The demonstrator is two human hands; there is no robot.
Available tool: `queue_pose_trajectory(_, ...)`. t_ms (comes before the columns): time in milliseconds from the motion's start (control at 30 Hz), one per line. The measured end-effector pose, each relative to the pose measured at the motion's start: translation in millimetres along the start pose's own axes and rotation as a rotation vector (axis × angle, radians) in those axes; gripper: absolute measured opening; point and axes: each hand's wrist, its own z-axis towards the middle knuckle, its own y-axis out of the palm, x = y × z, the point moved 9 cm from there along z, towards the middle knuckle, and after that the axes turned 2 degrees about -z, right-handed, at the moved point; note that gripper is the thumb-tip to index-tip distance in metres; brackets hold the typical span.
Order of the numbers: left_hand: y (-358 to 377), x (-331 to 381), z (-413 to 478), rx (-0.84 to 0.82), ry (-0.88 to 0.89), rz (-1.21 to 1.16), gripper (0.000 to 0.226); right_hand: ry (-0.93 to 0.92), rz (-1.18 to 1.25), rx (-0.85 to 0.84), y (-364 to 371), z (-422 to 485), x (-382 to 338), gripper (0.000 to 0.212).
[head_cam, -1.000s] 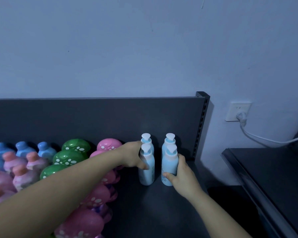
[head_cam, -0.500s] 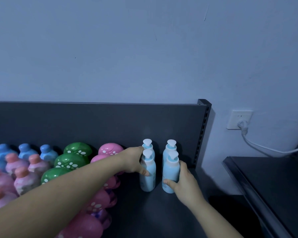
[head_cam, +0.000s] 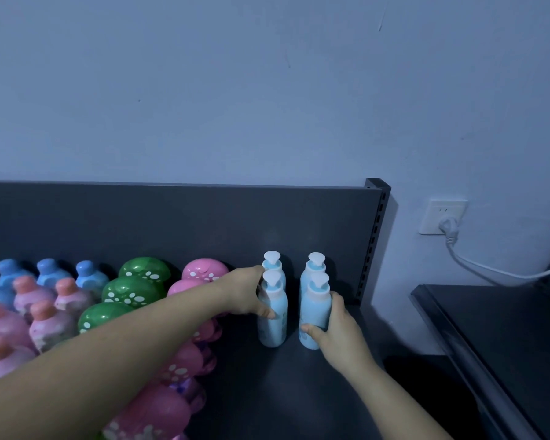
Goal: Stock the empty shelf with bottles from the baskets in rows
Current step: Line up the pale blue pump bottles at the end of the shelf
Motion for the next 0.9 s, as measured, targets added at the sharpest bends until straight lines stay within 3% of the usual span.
queue_pose_trajectory(400, -3.6, 8.4, -12.5, 0.000, -0.001, 0.057, 0.062, 0.056, 0.050, -0.086, 0.9, 1.1, 3.4, 0.067)
queue_pose_trajectory(567, -9.2, 3.3, -16.1, 0.008, -0.031, 0.128, 0.067, 0.047, 0.095, -0.117, -19.0, 3.3, -6.7, 0.106)
queue_pose_trajectory(667, -17.0, -3.8, -20.8, 0.013, -0.045, 0.103, 0.066, 0.004, -0.008, -0.094, -45.3, 9.3, -27.0, 0.110)
queue_pose_trajectory(767, -19.2, -2.7, -28.9, 0.015, -0.049, 0.129, 0.063, -0.006, -0.260, -0.149, -56.6, 6.9, -40.6, 0.106)
queue_pose_trajectory(900, -43.1, -0.8, -49.2, 0.132, -0.040, 0.144, 0.063, -0.025, -0.511, -0.200, -53.6, 0.3, -73.2, 0.102)
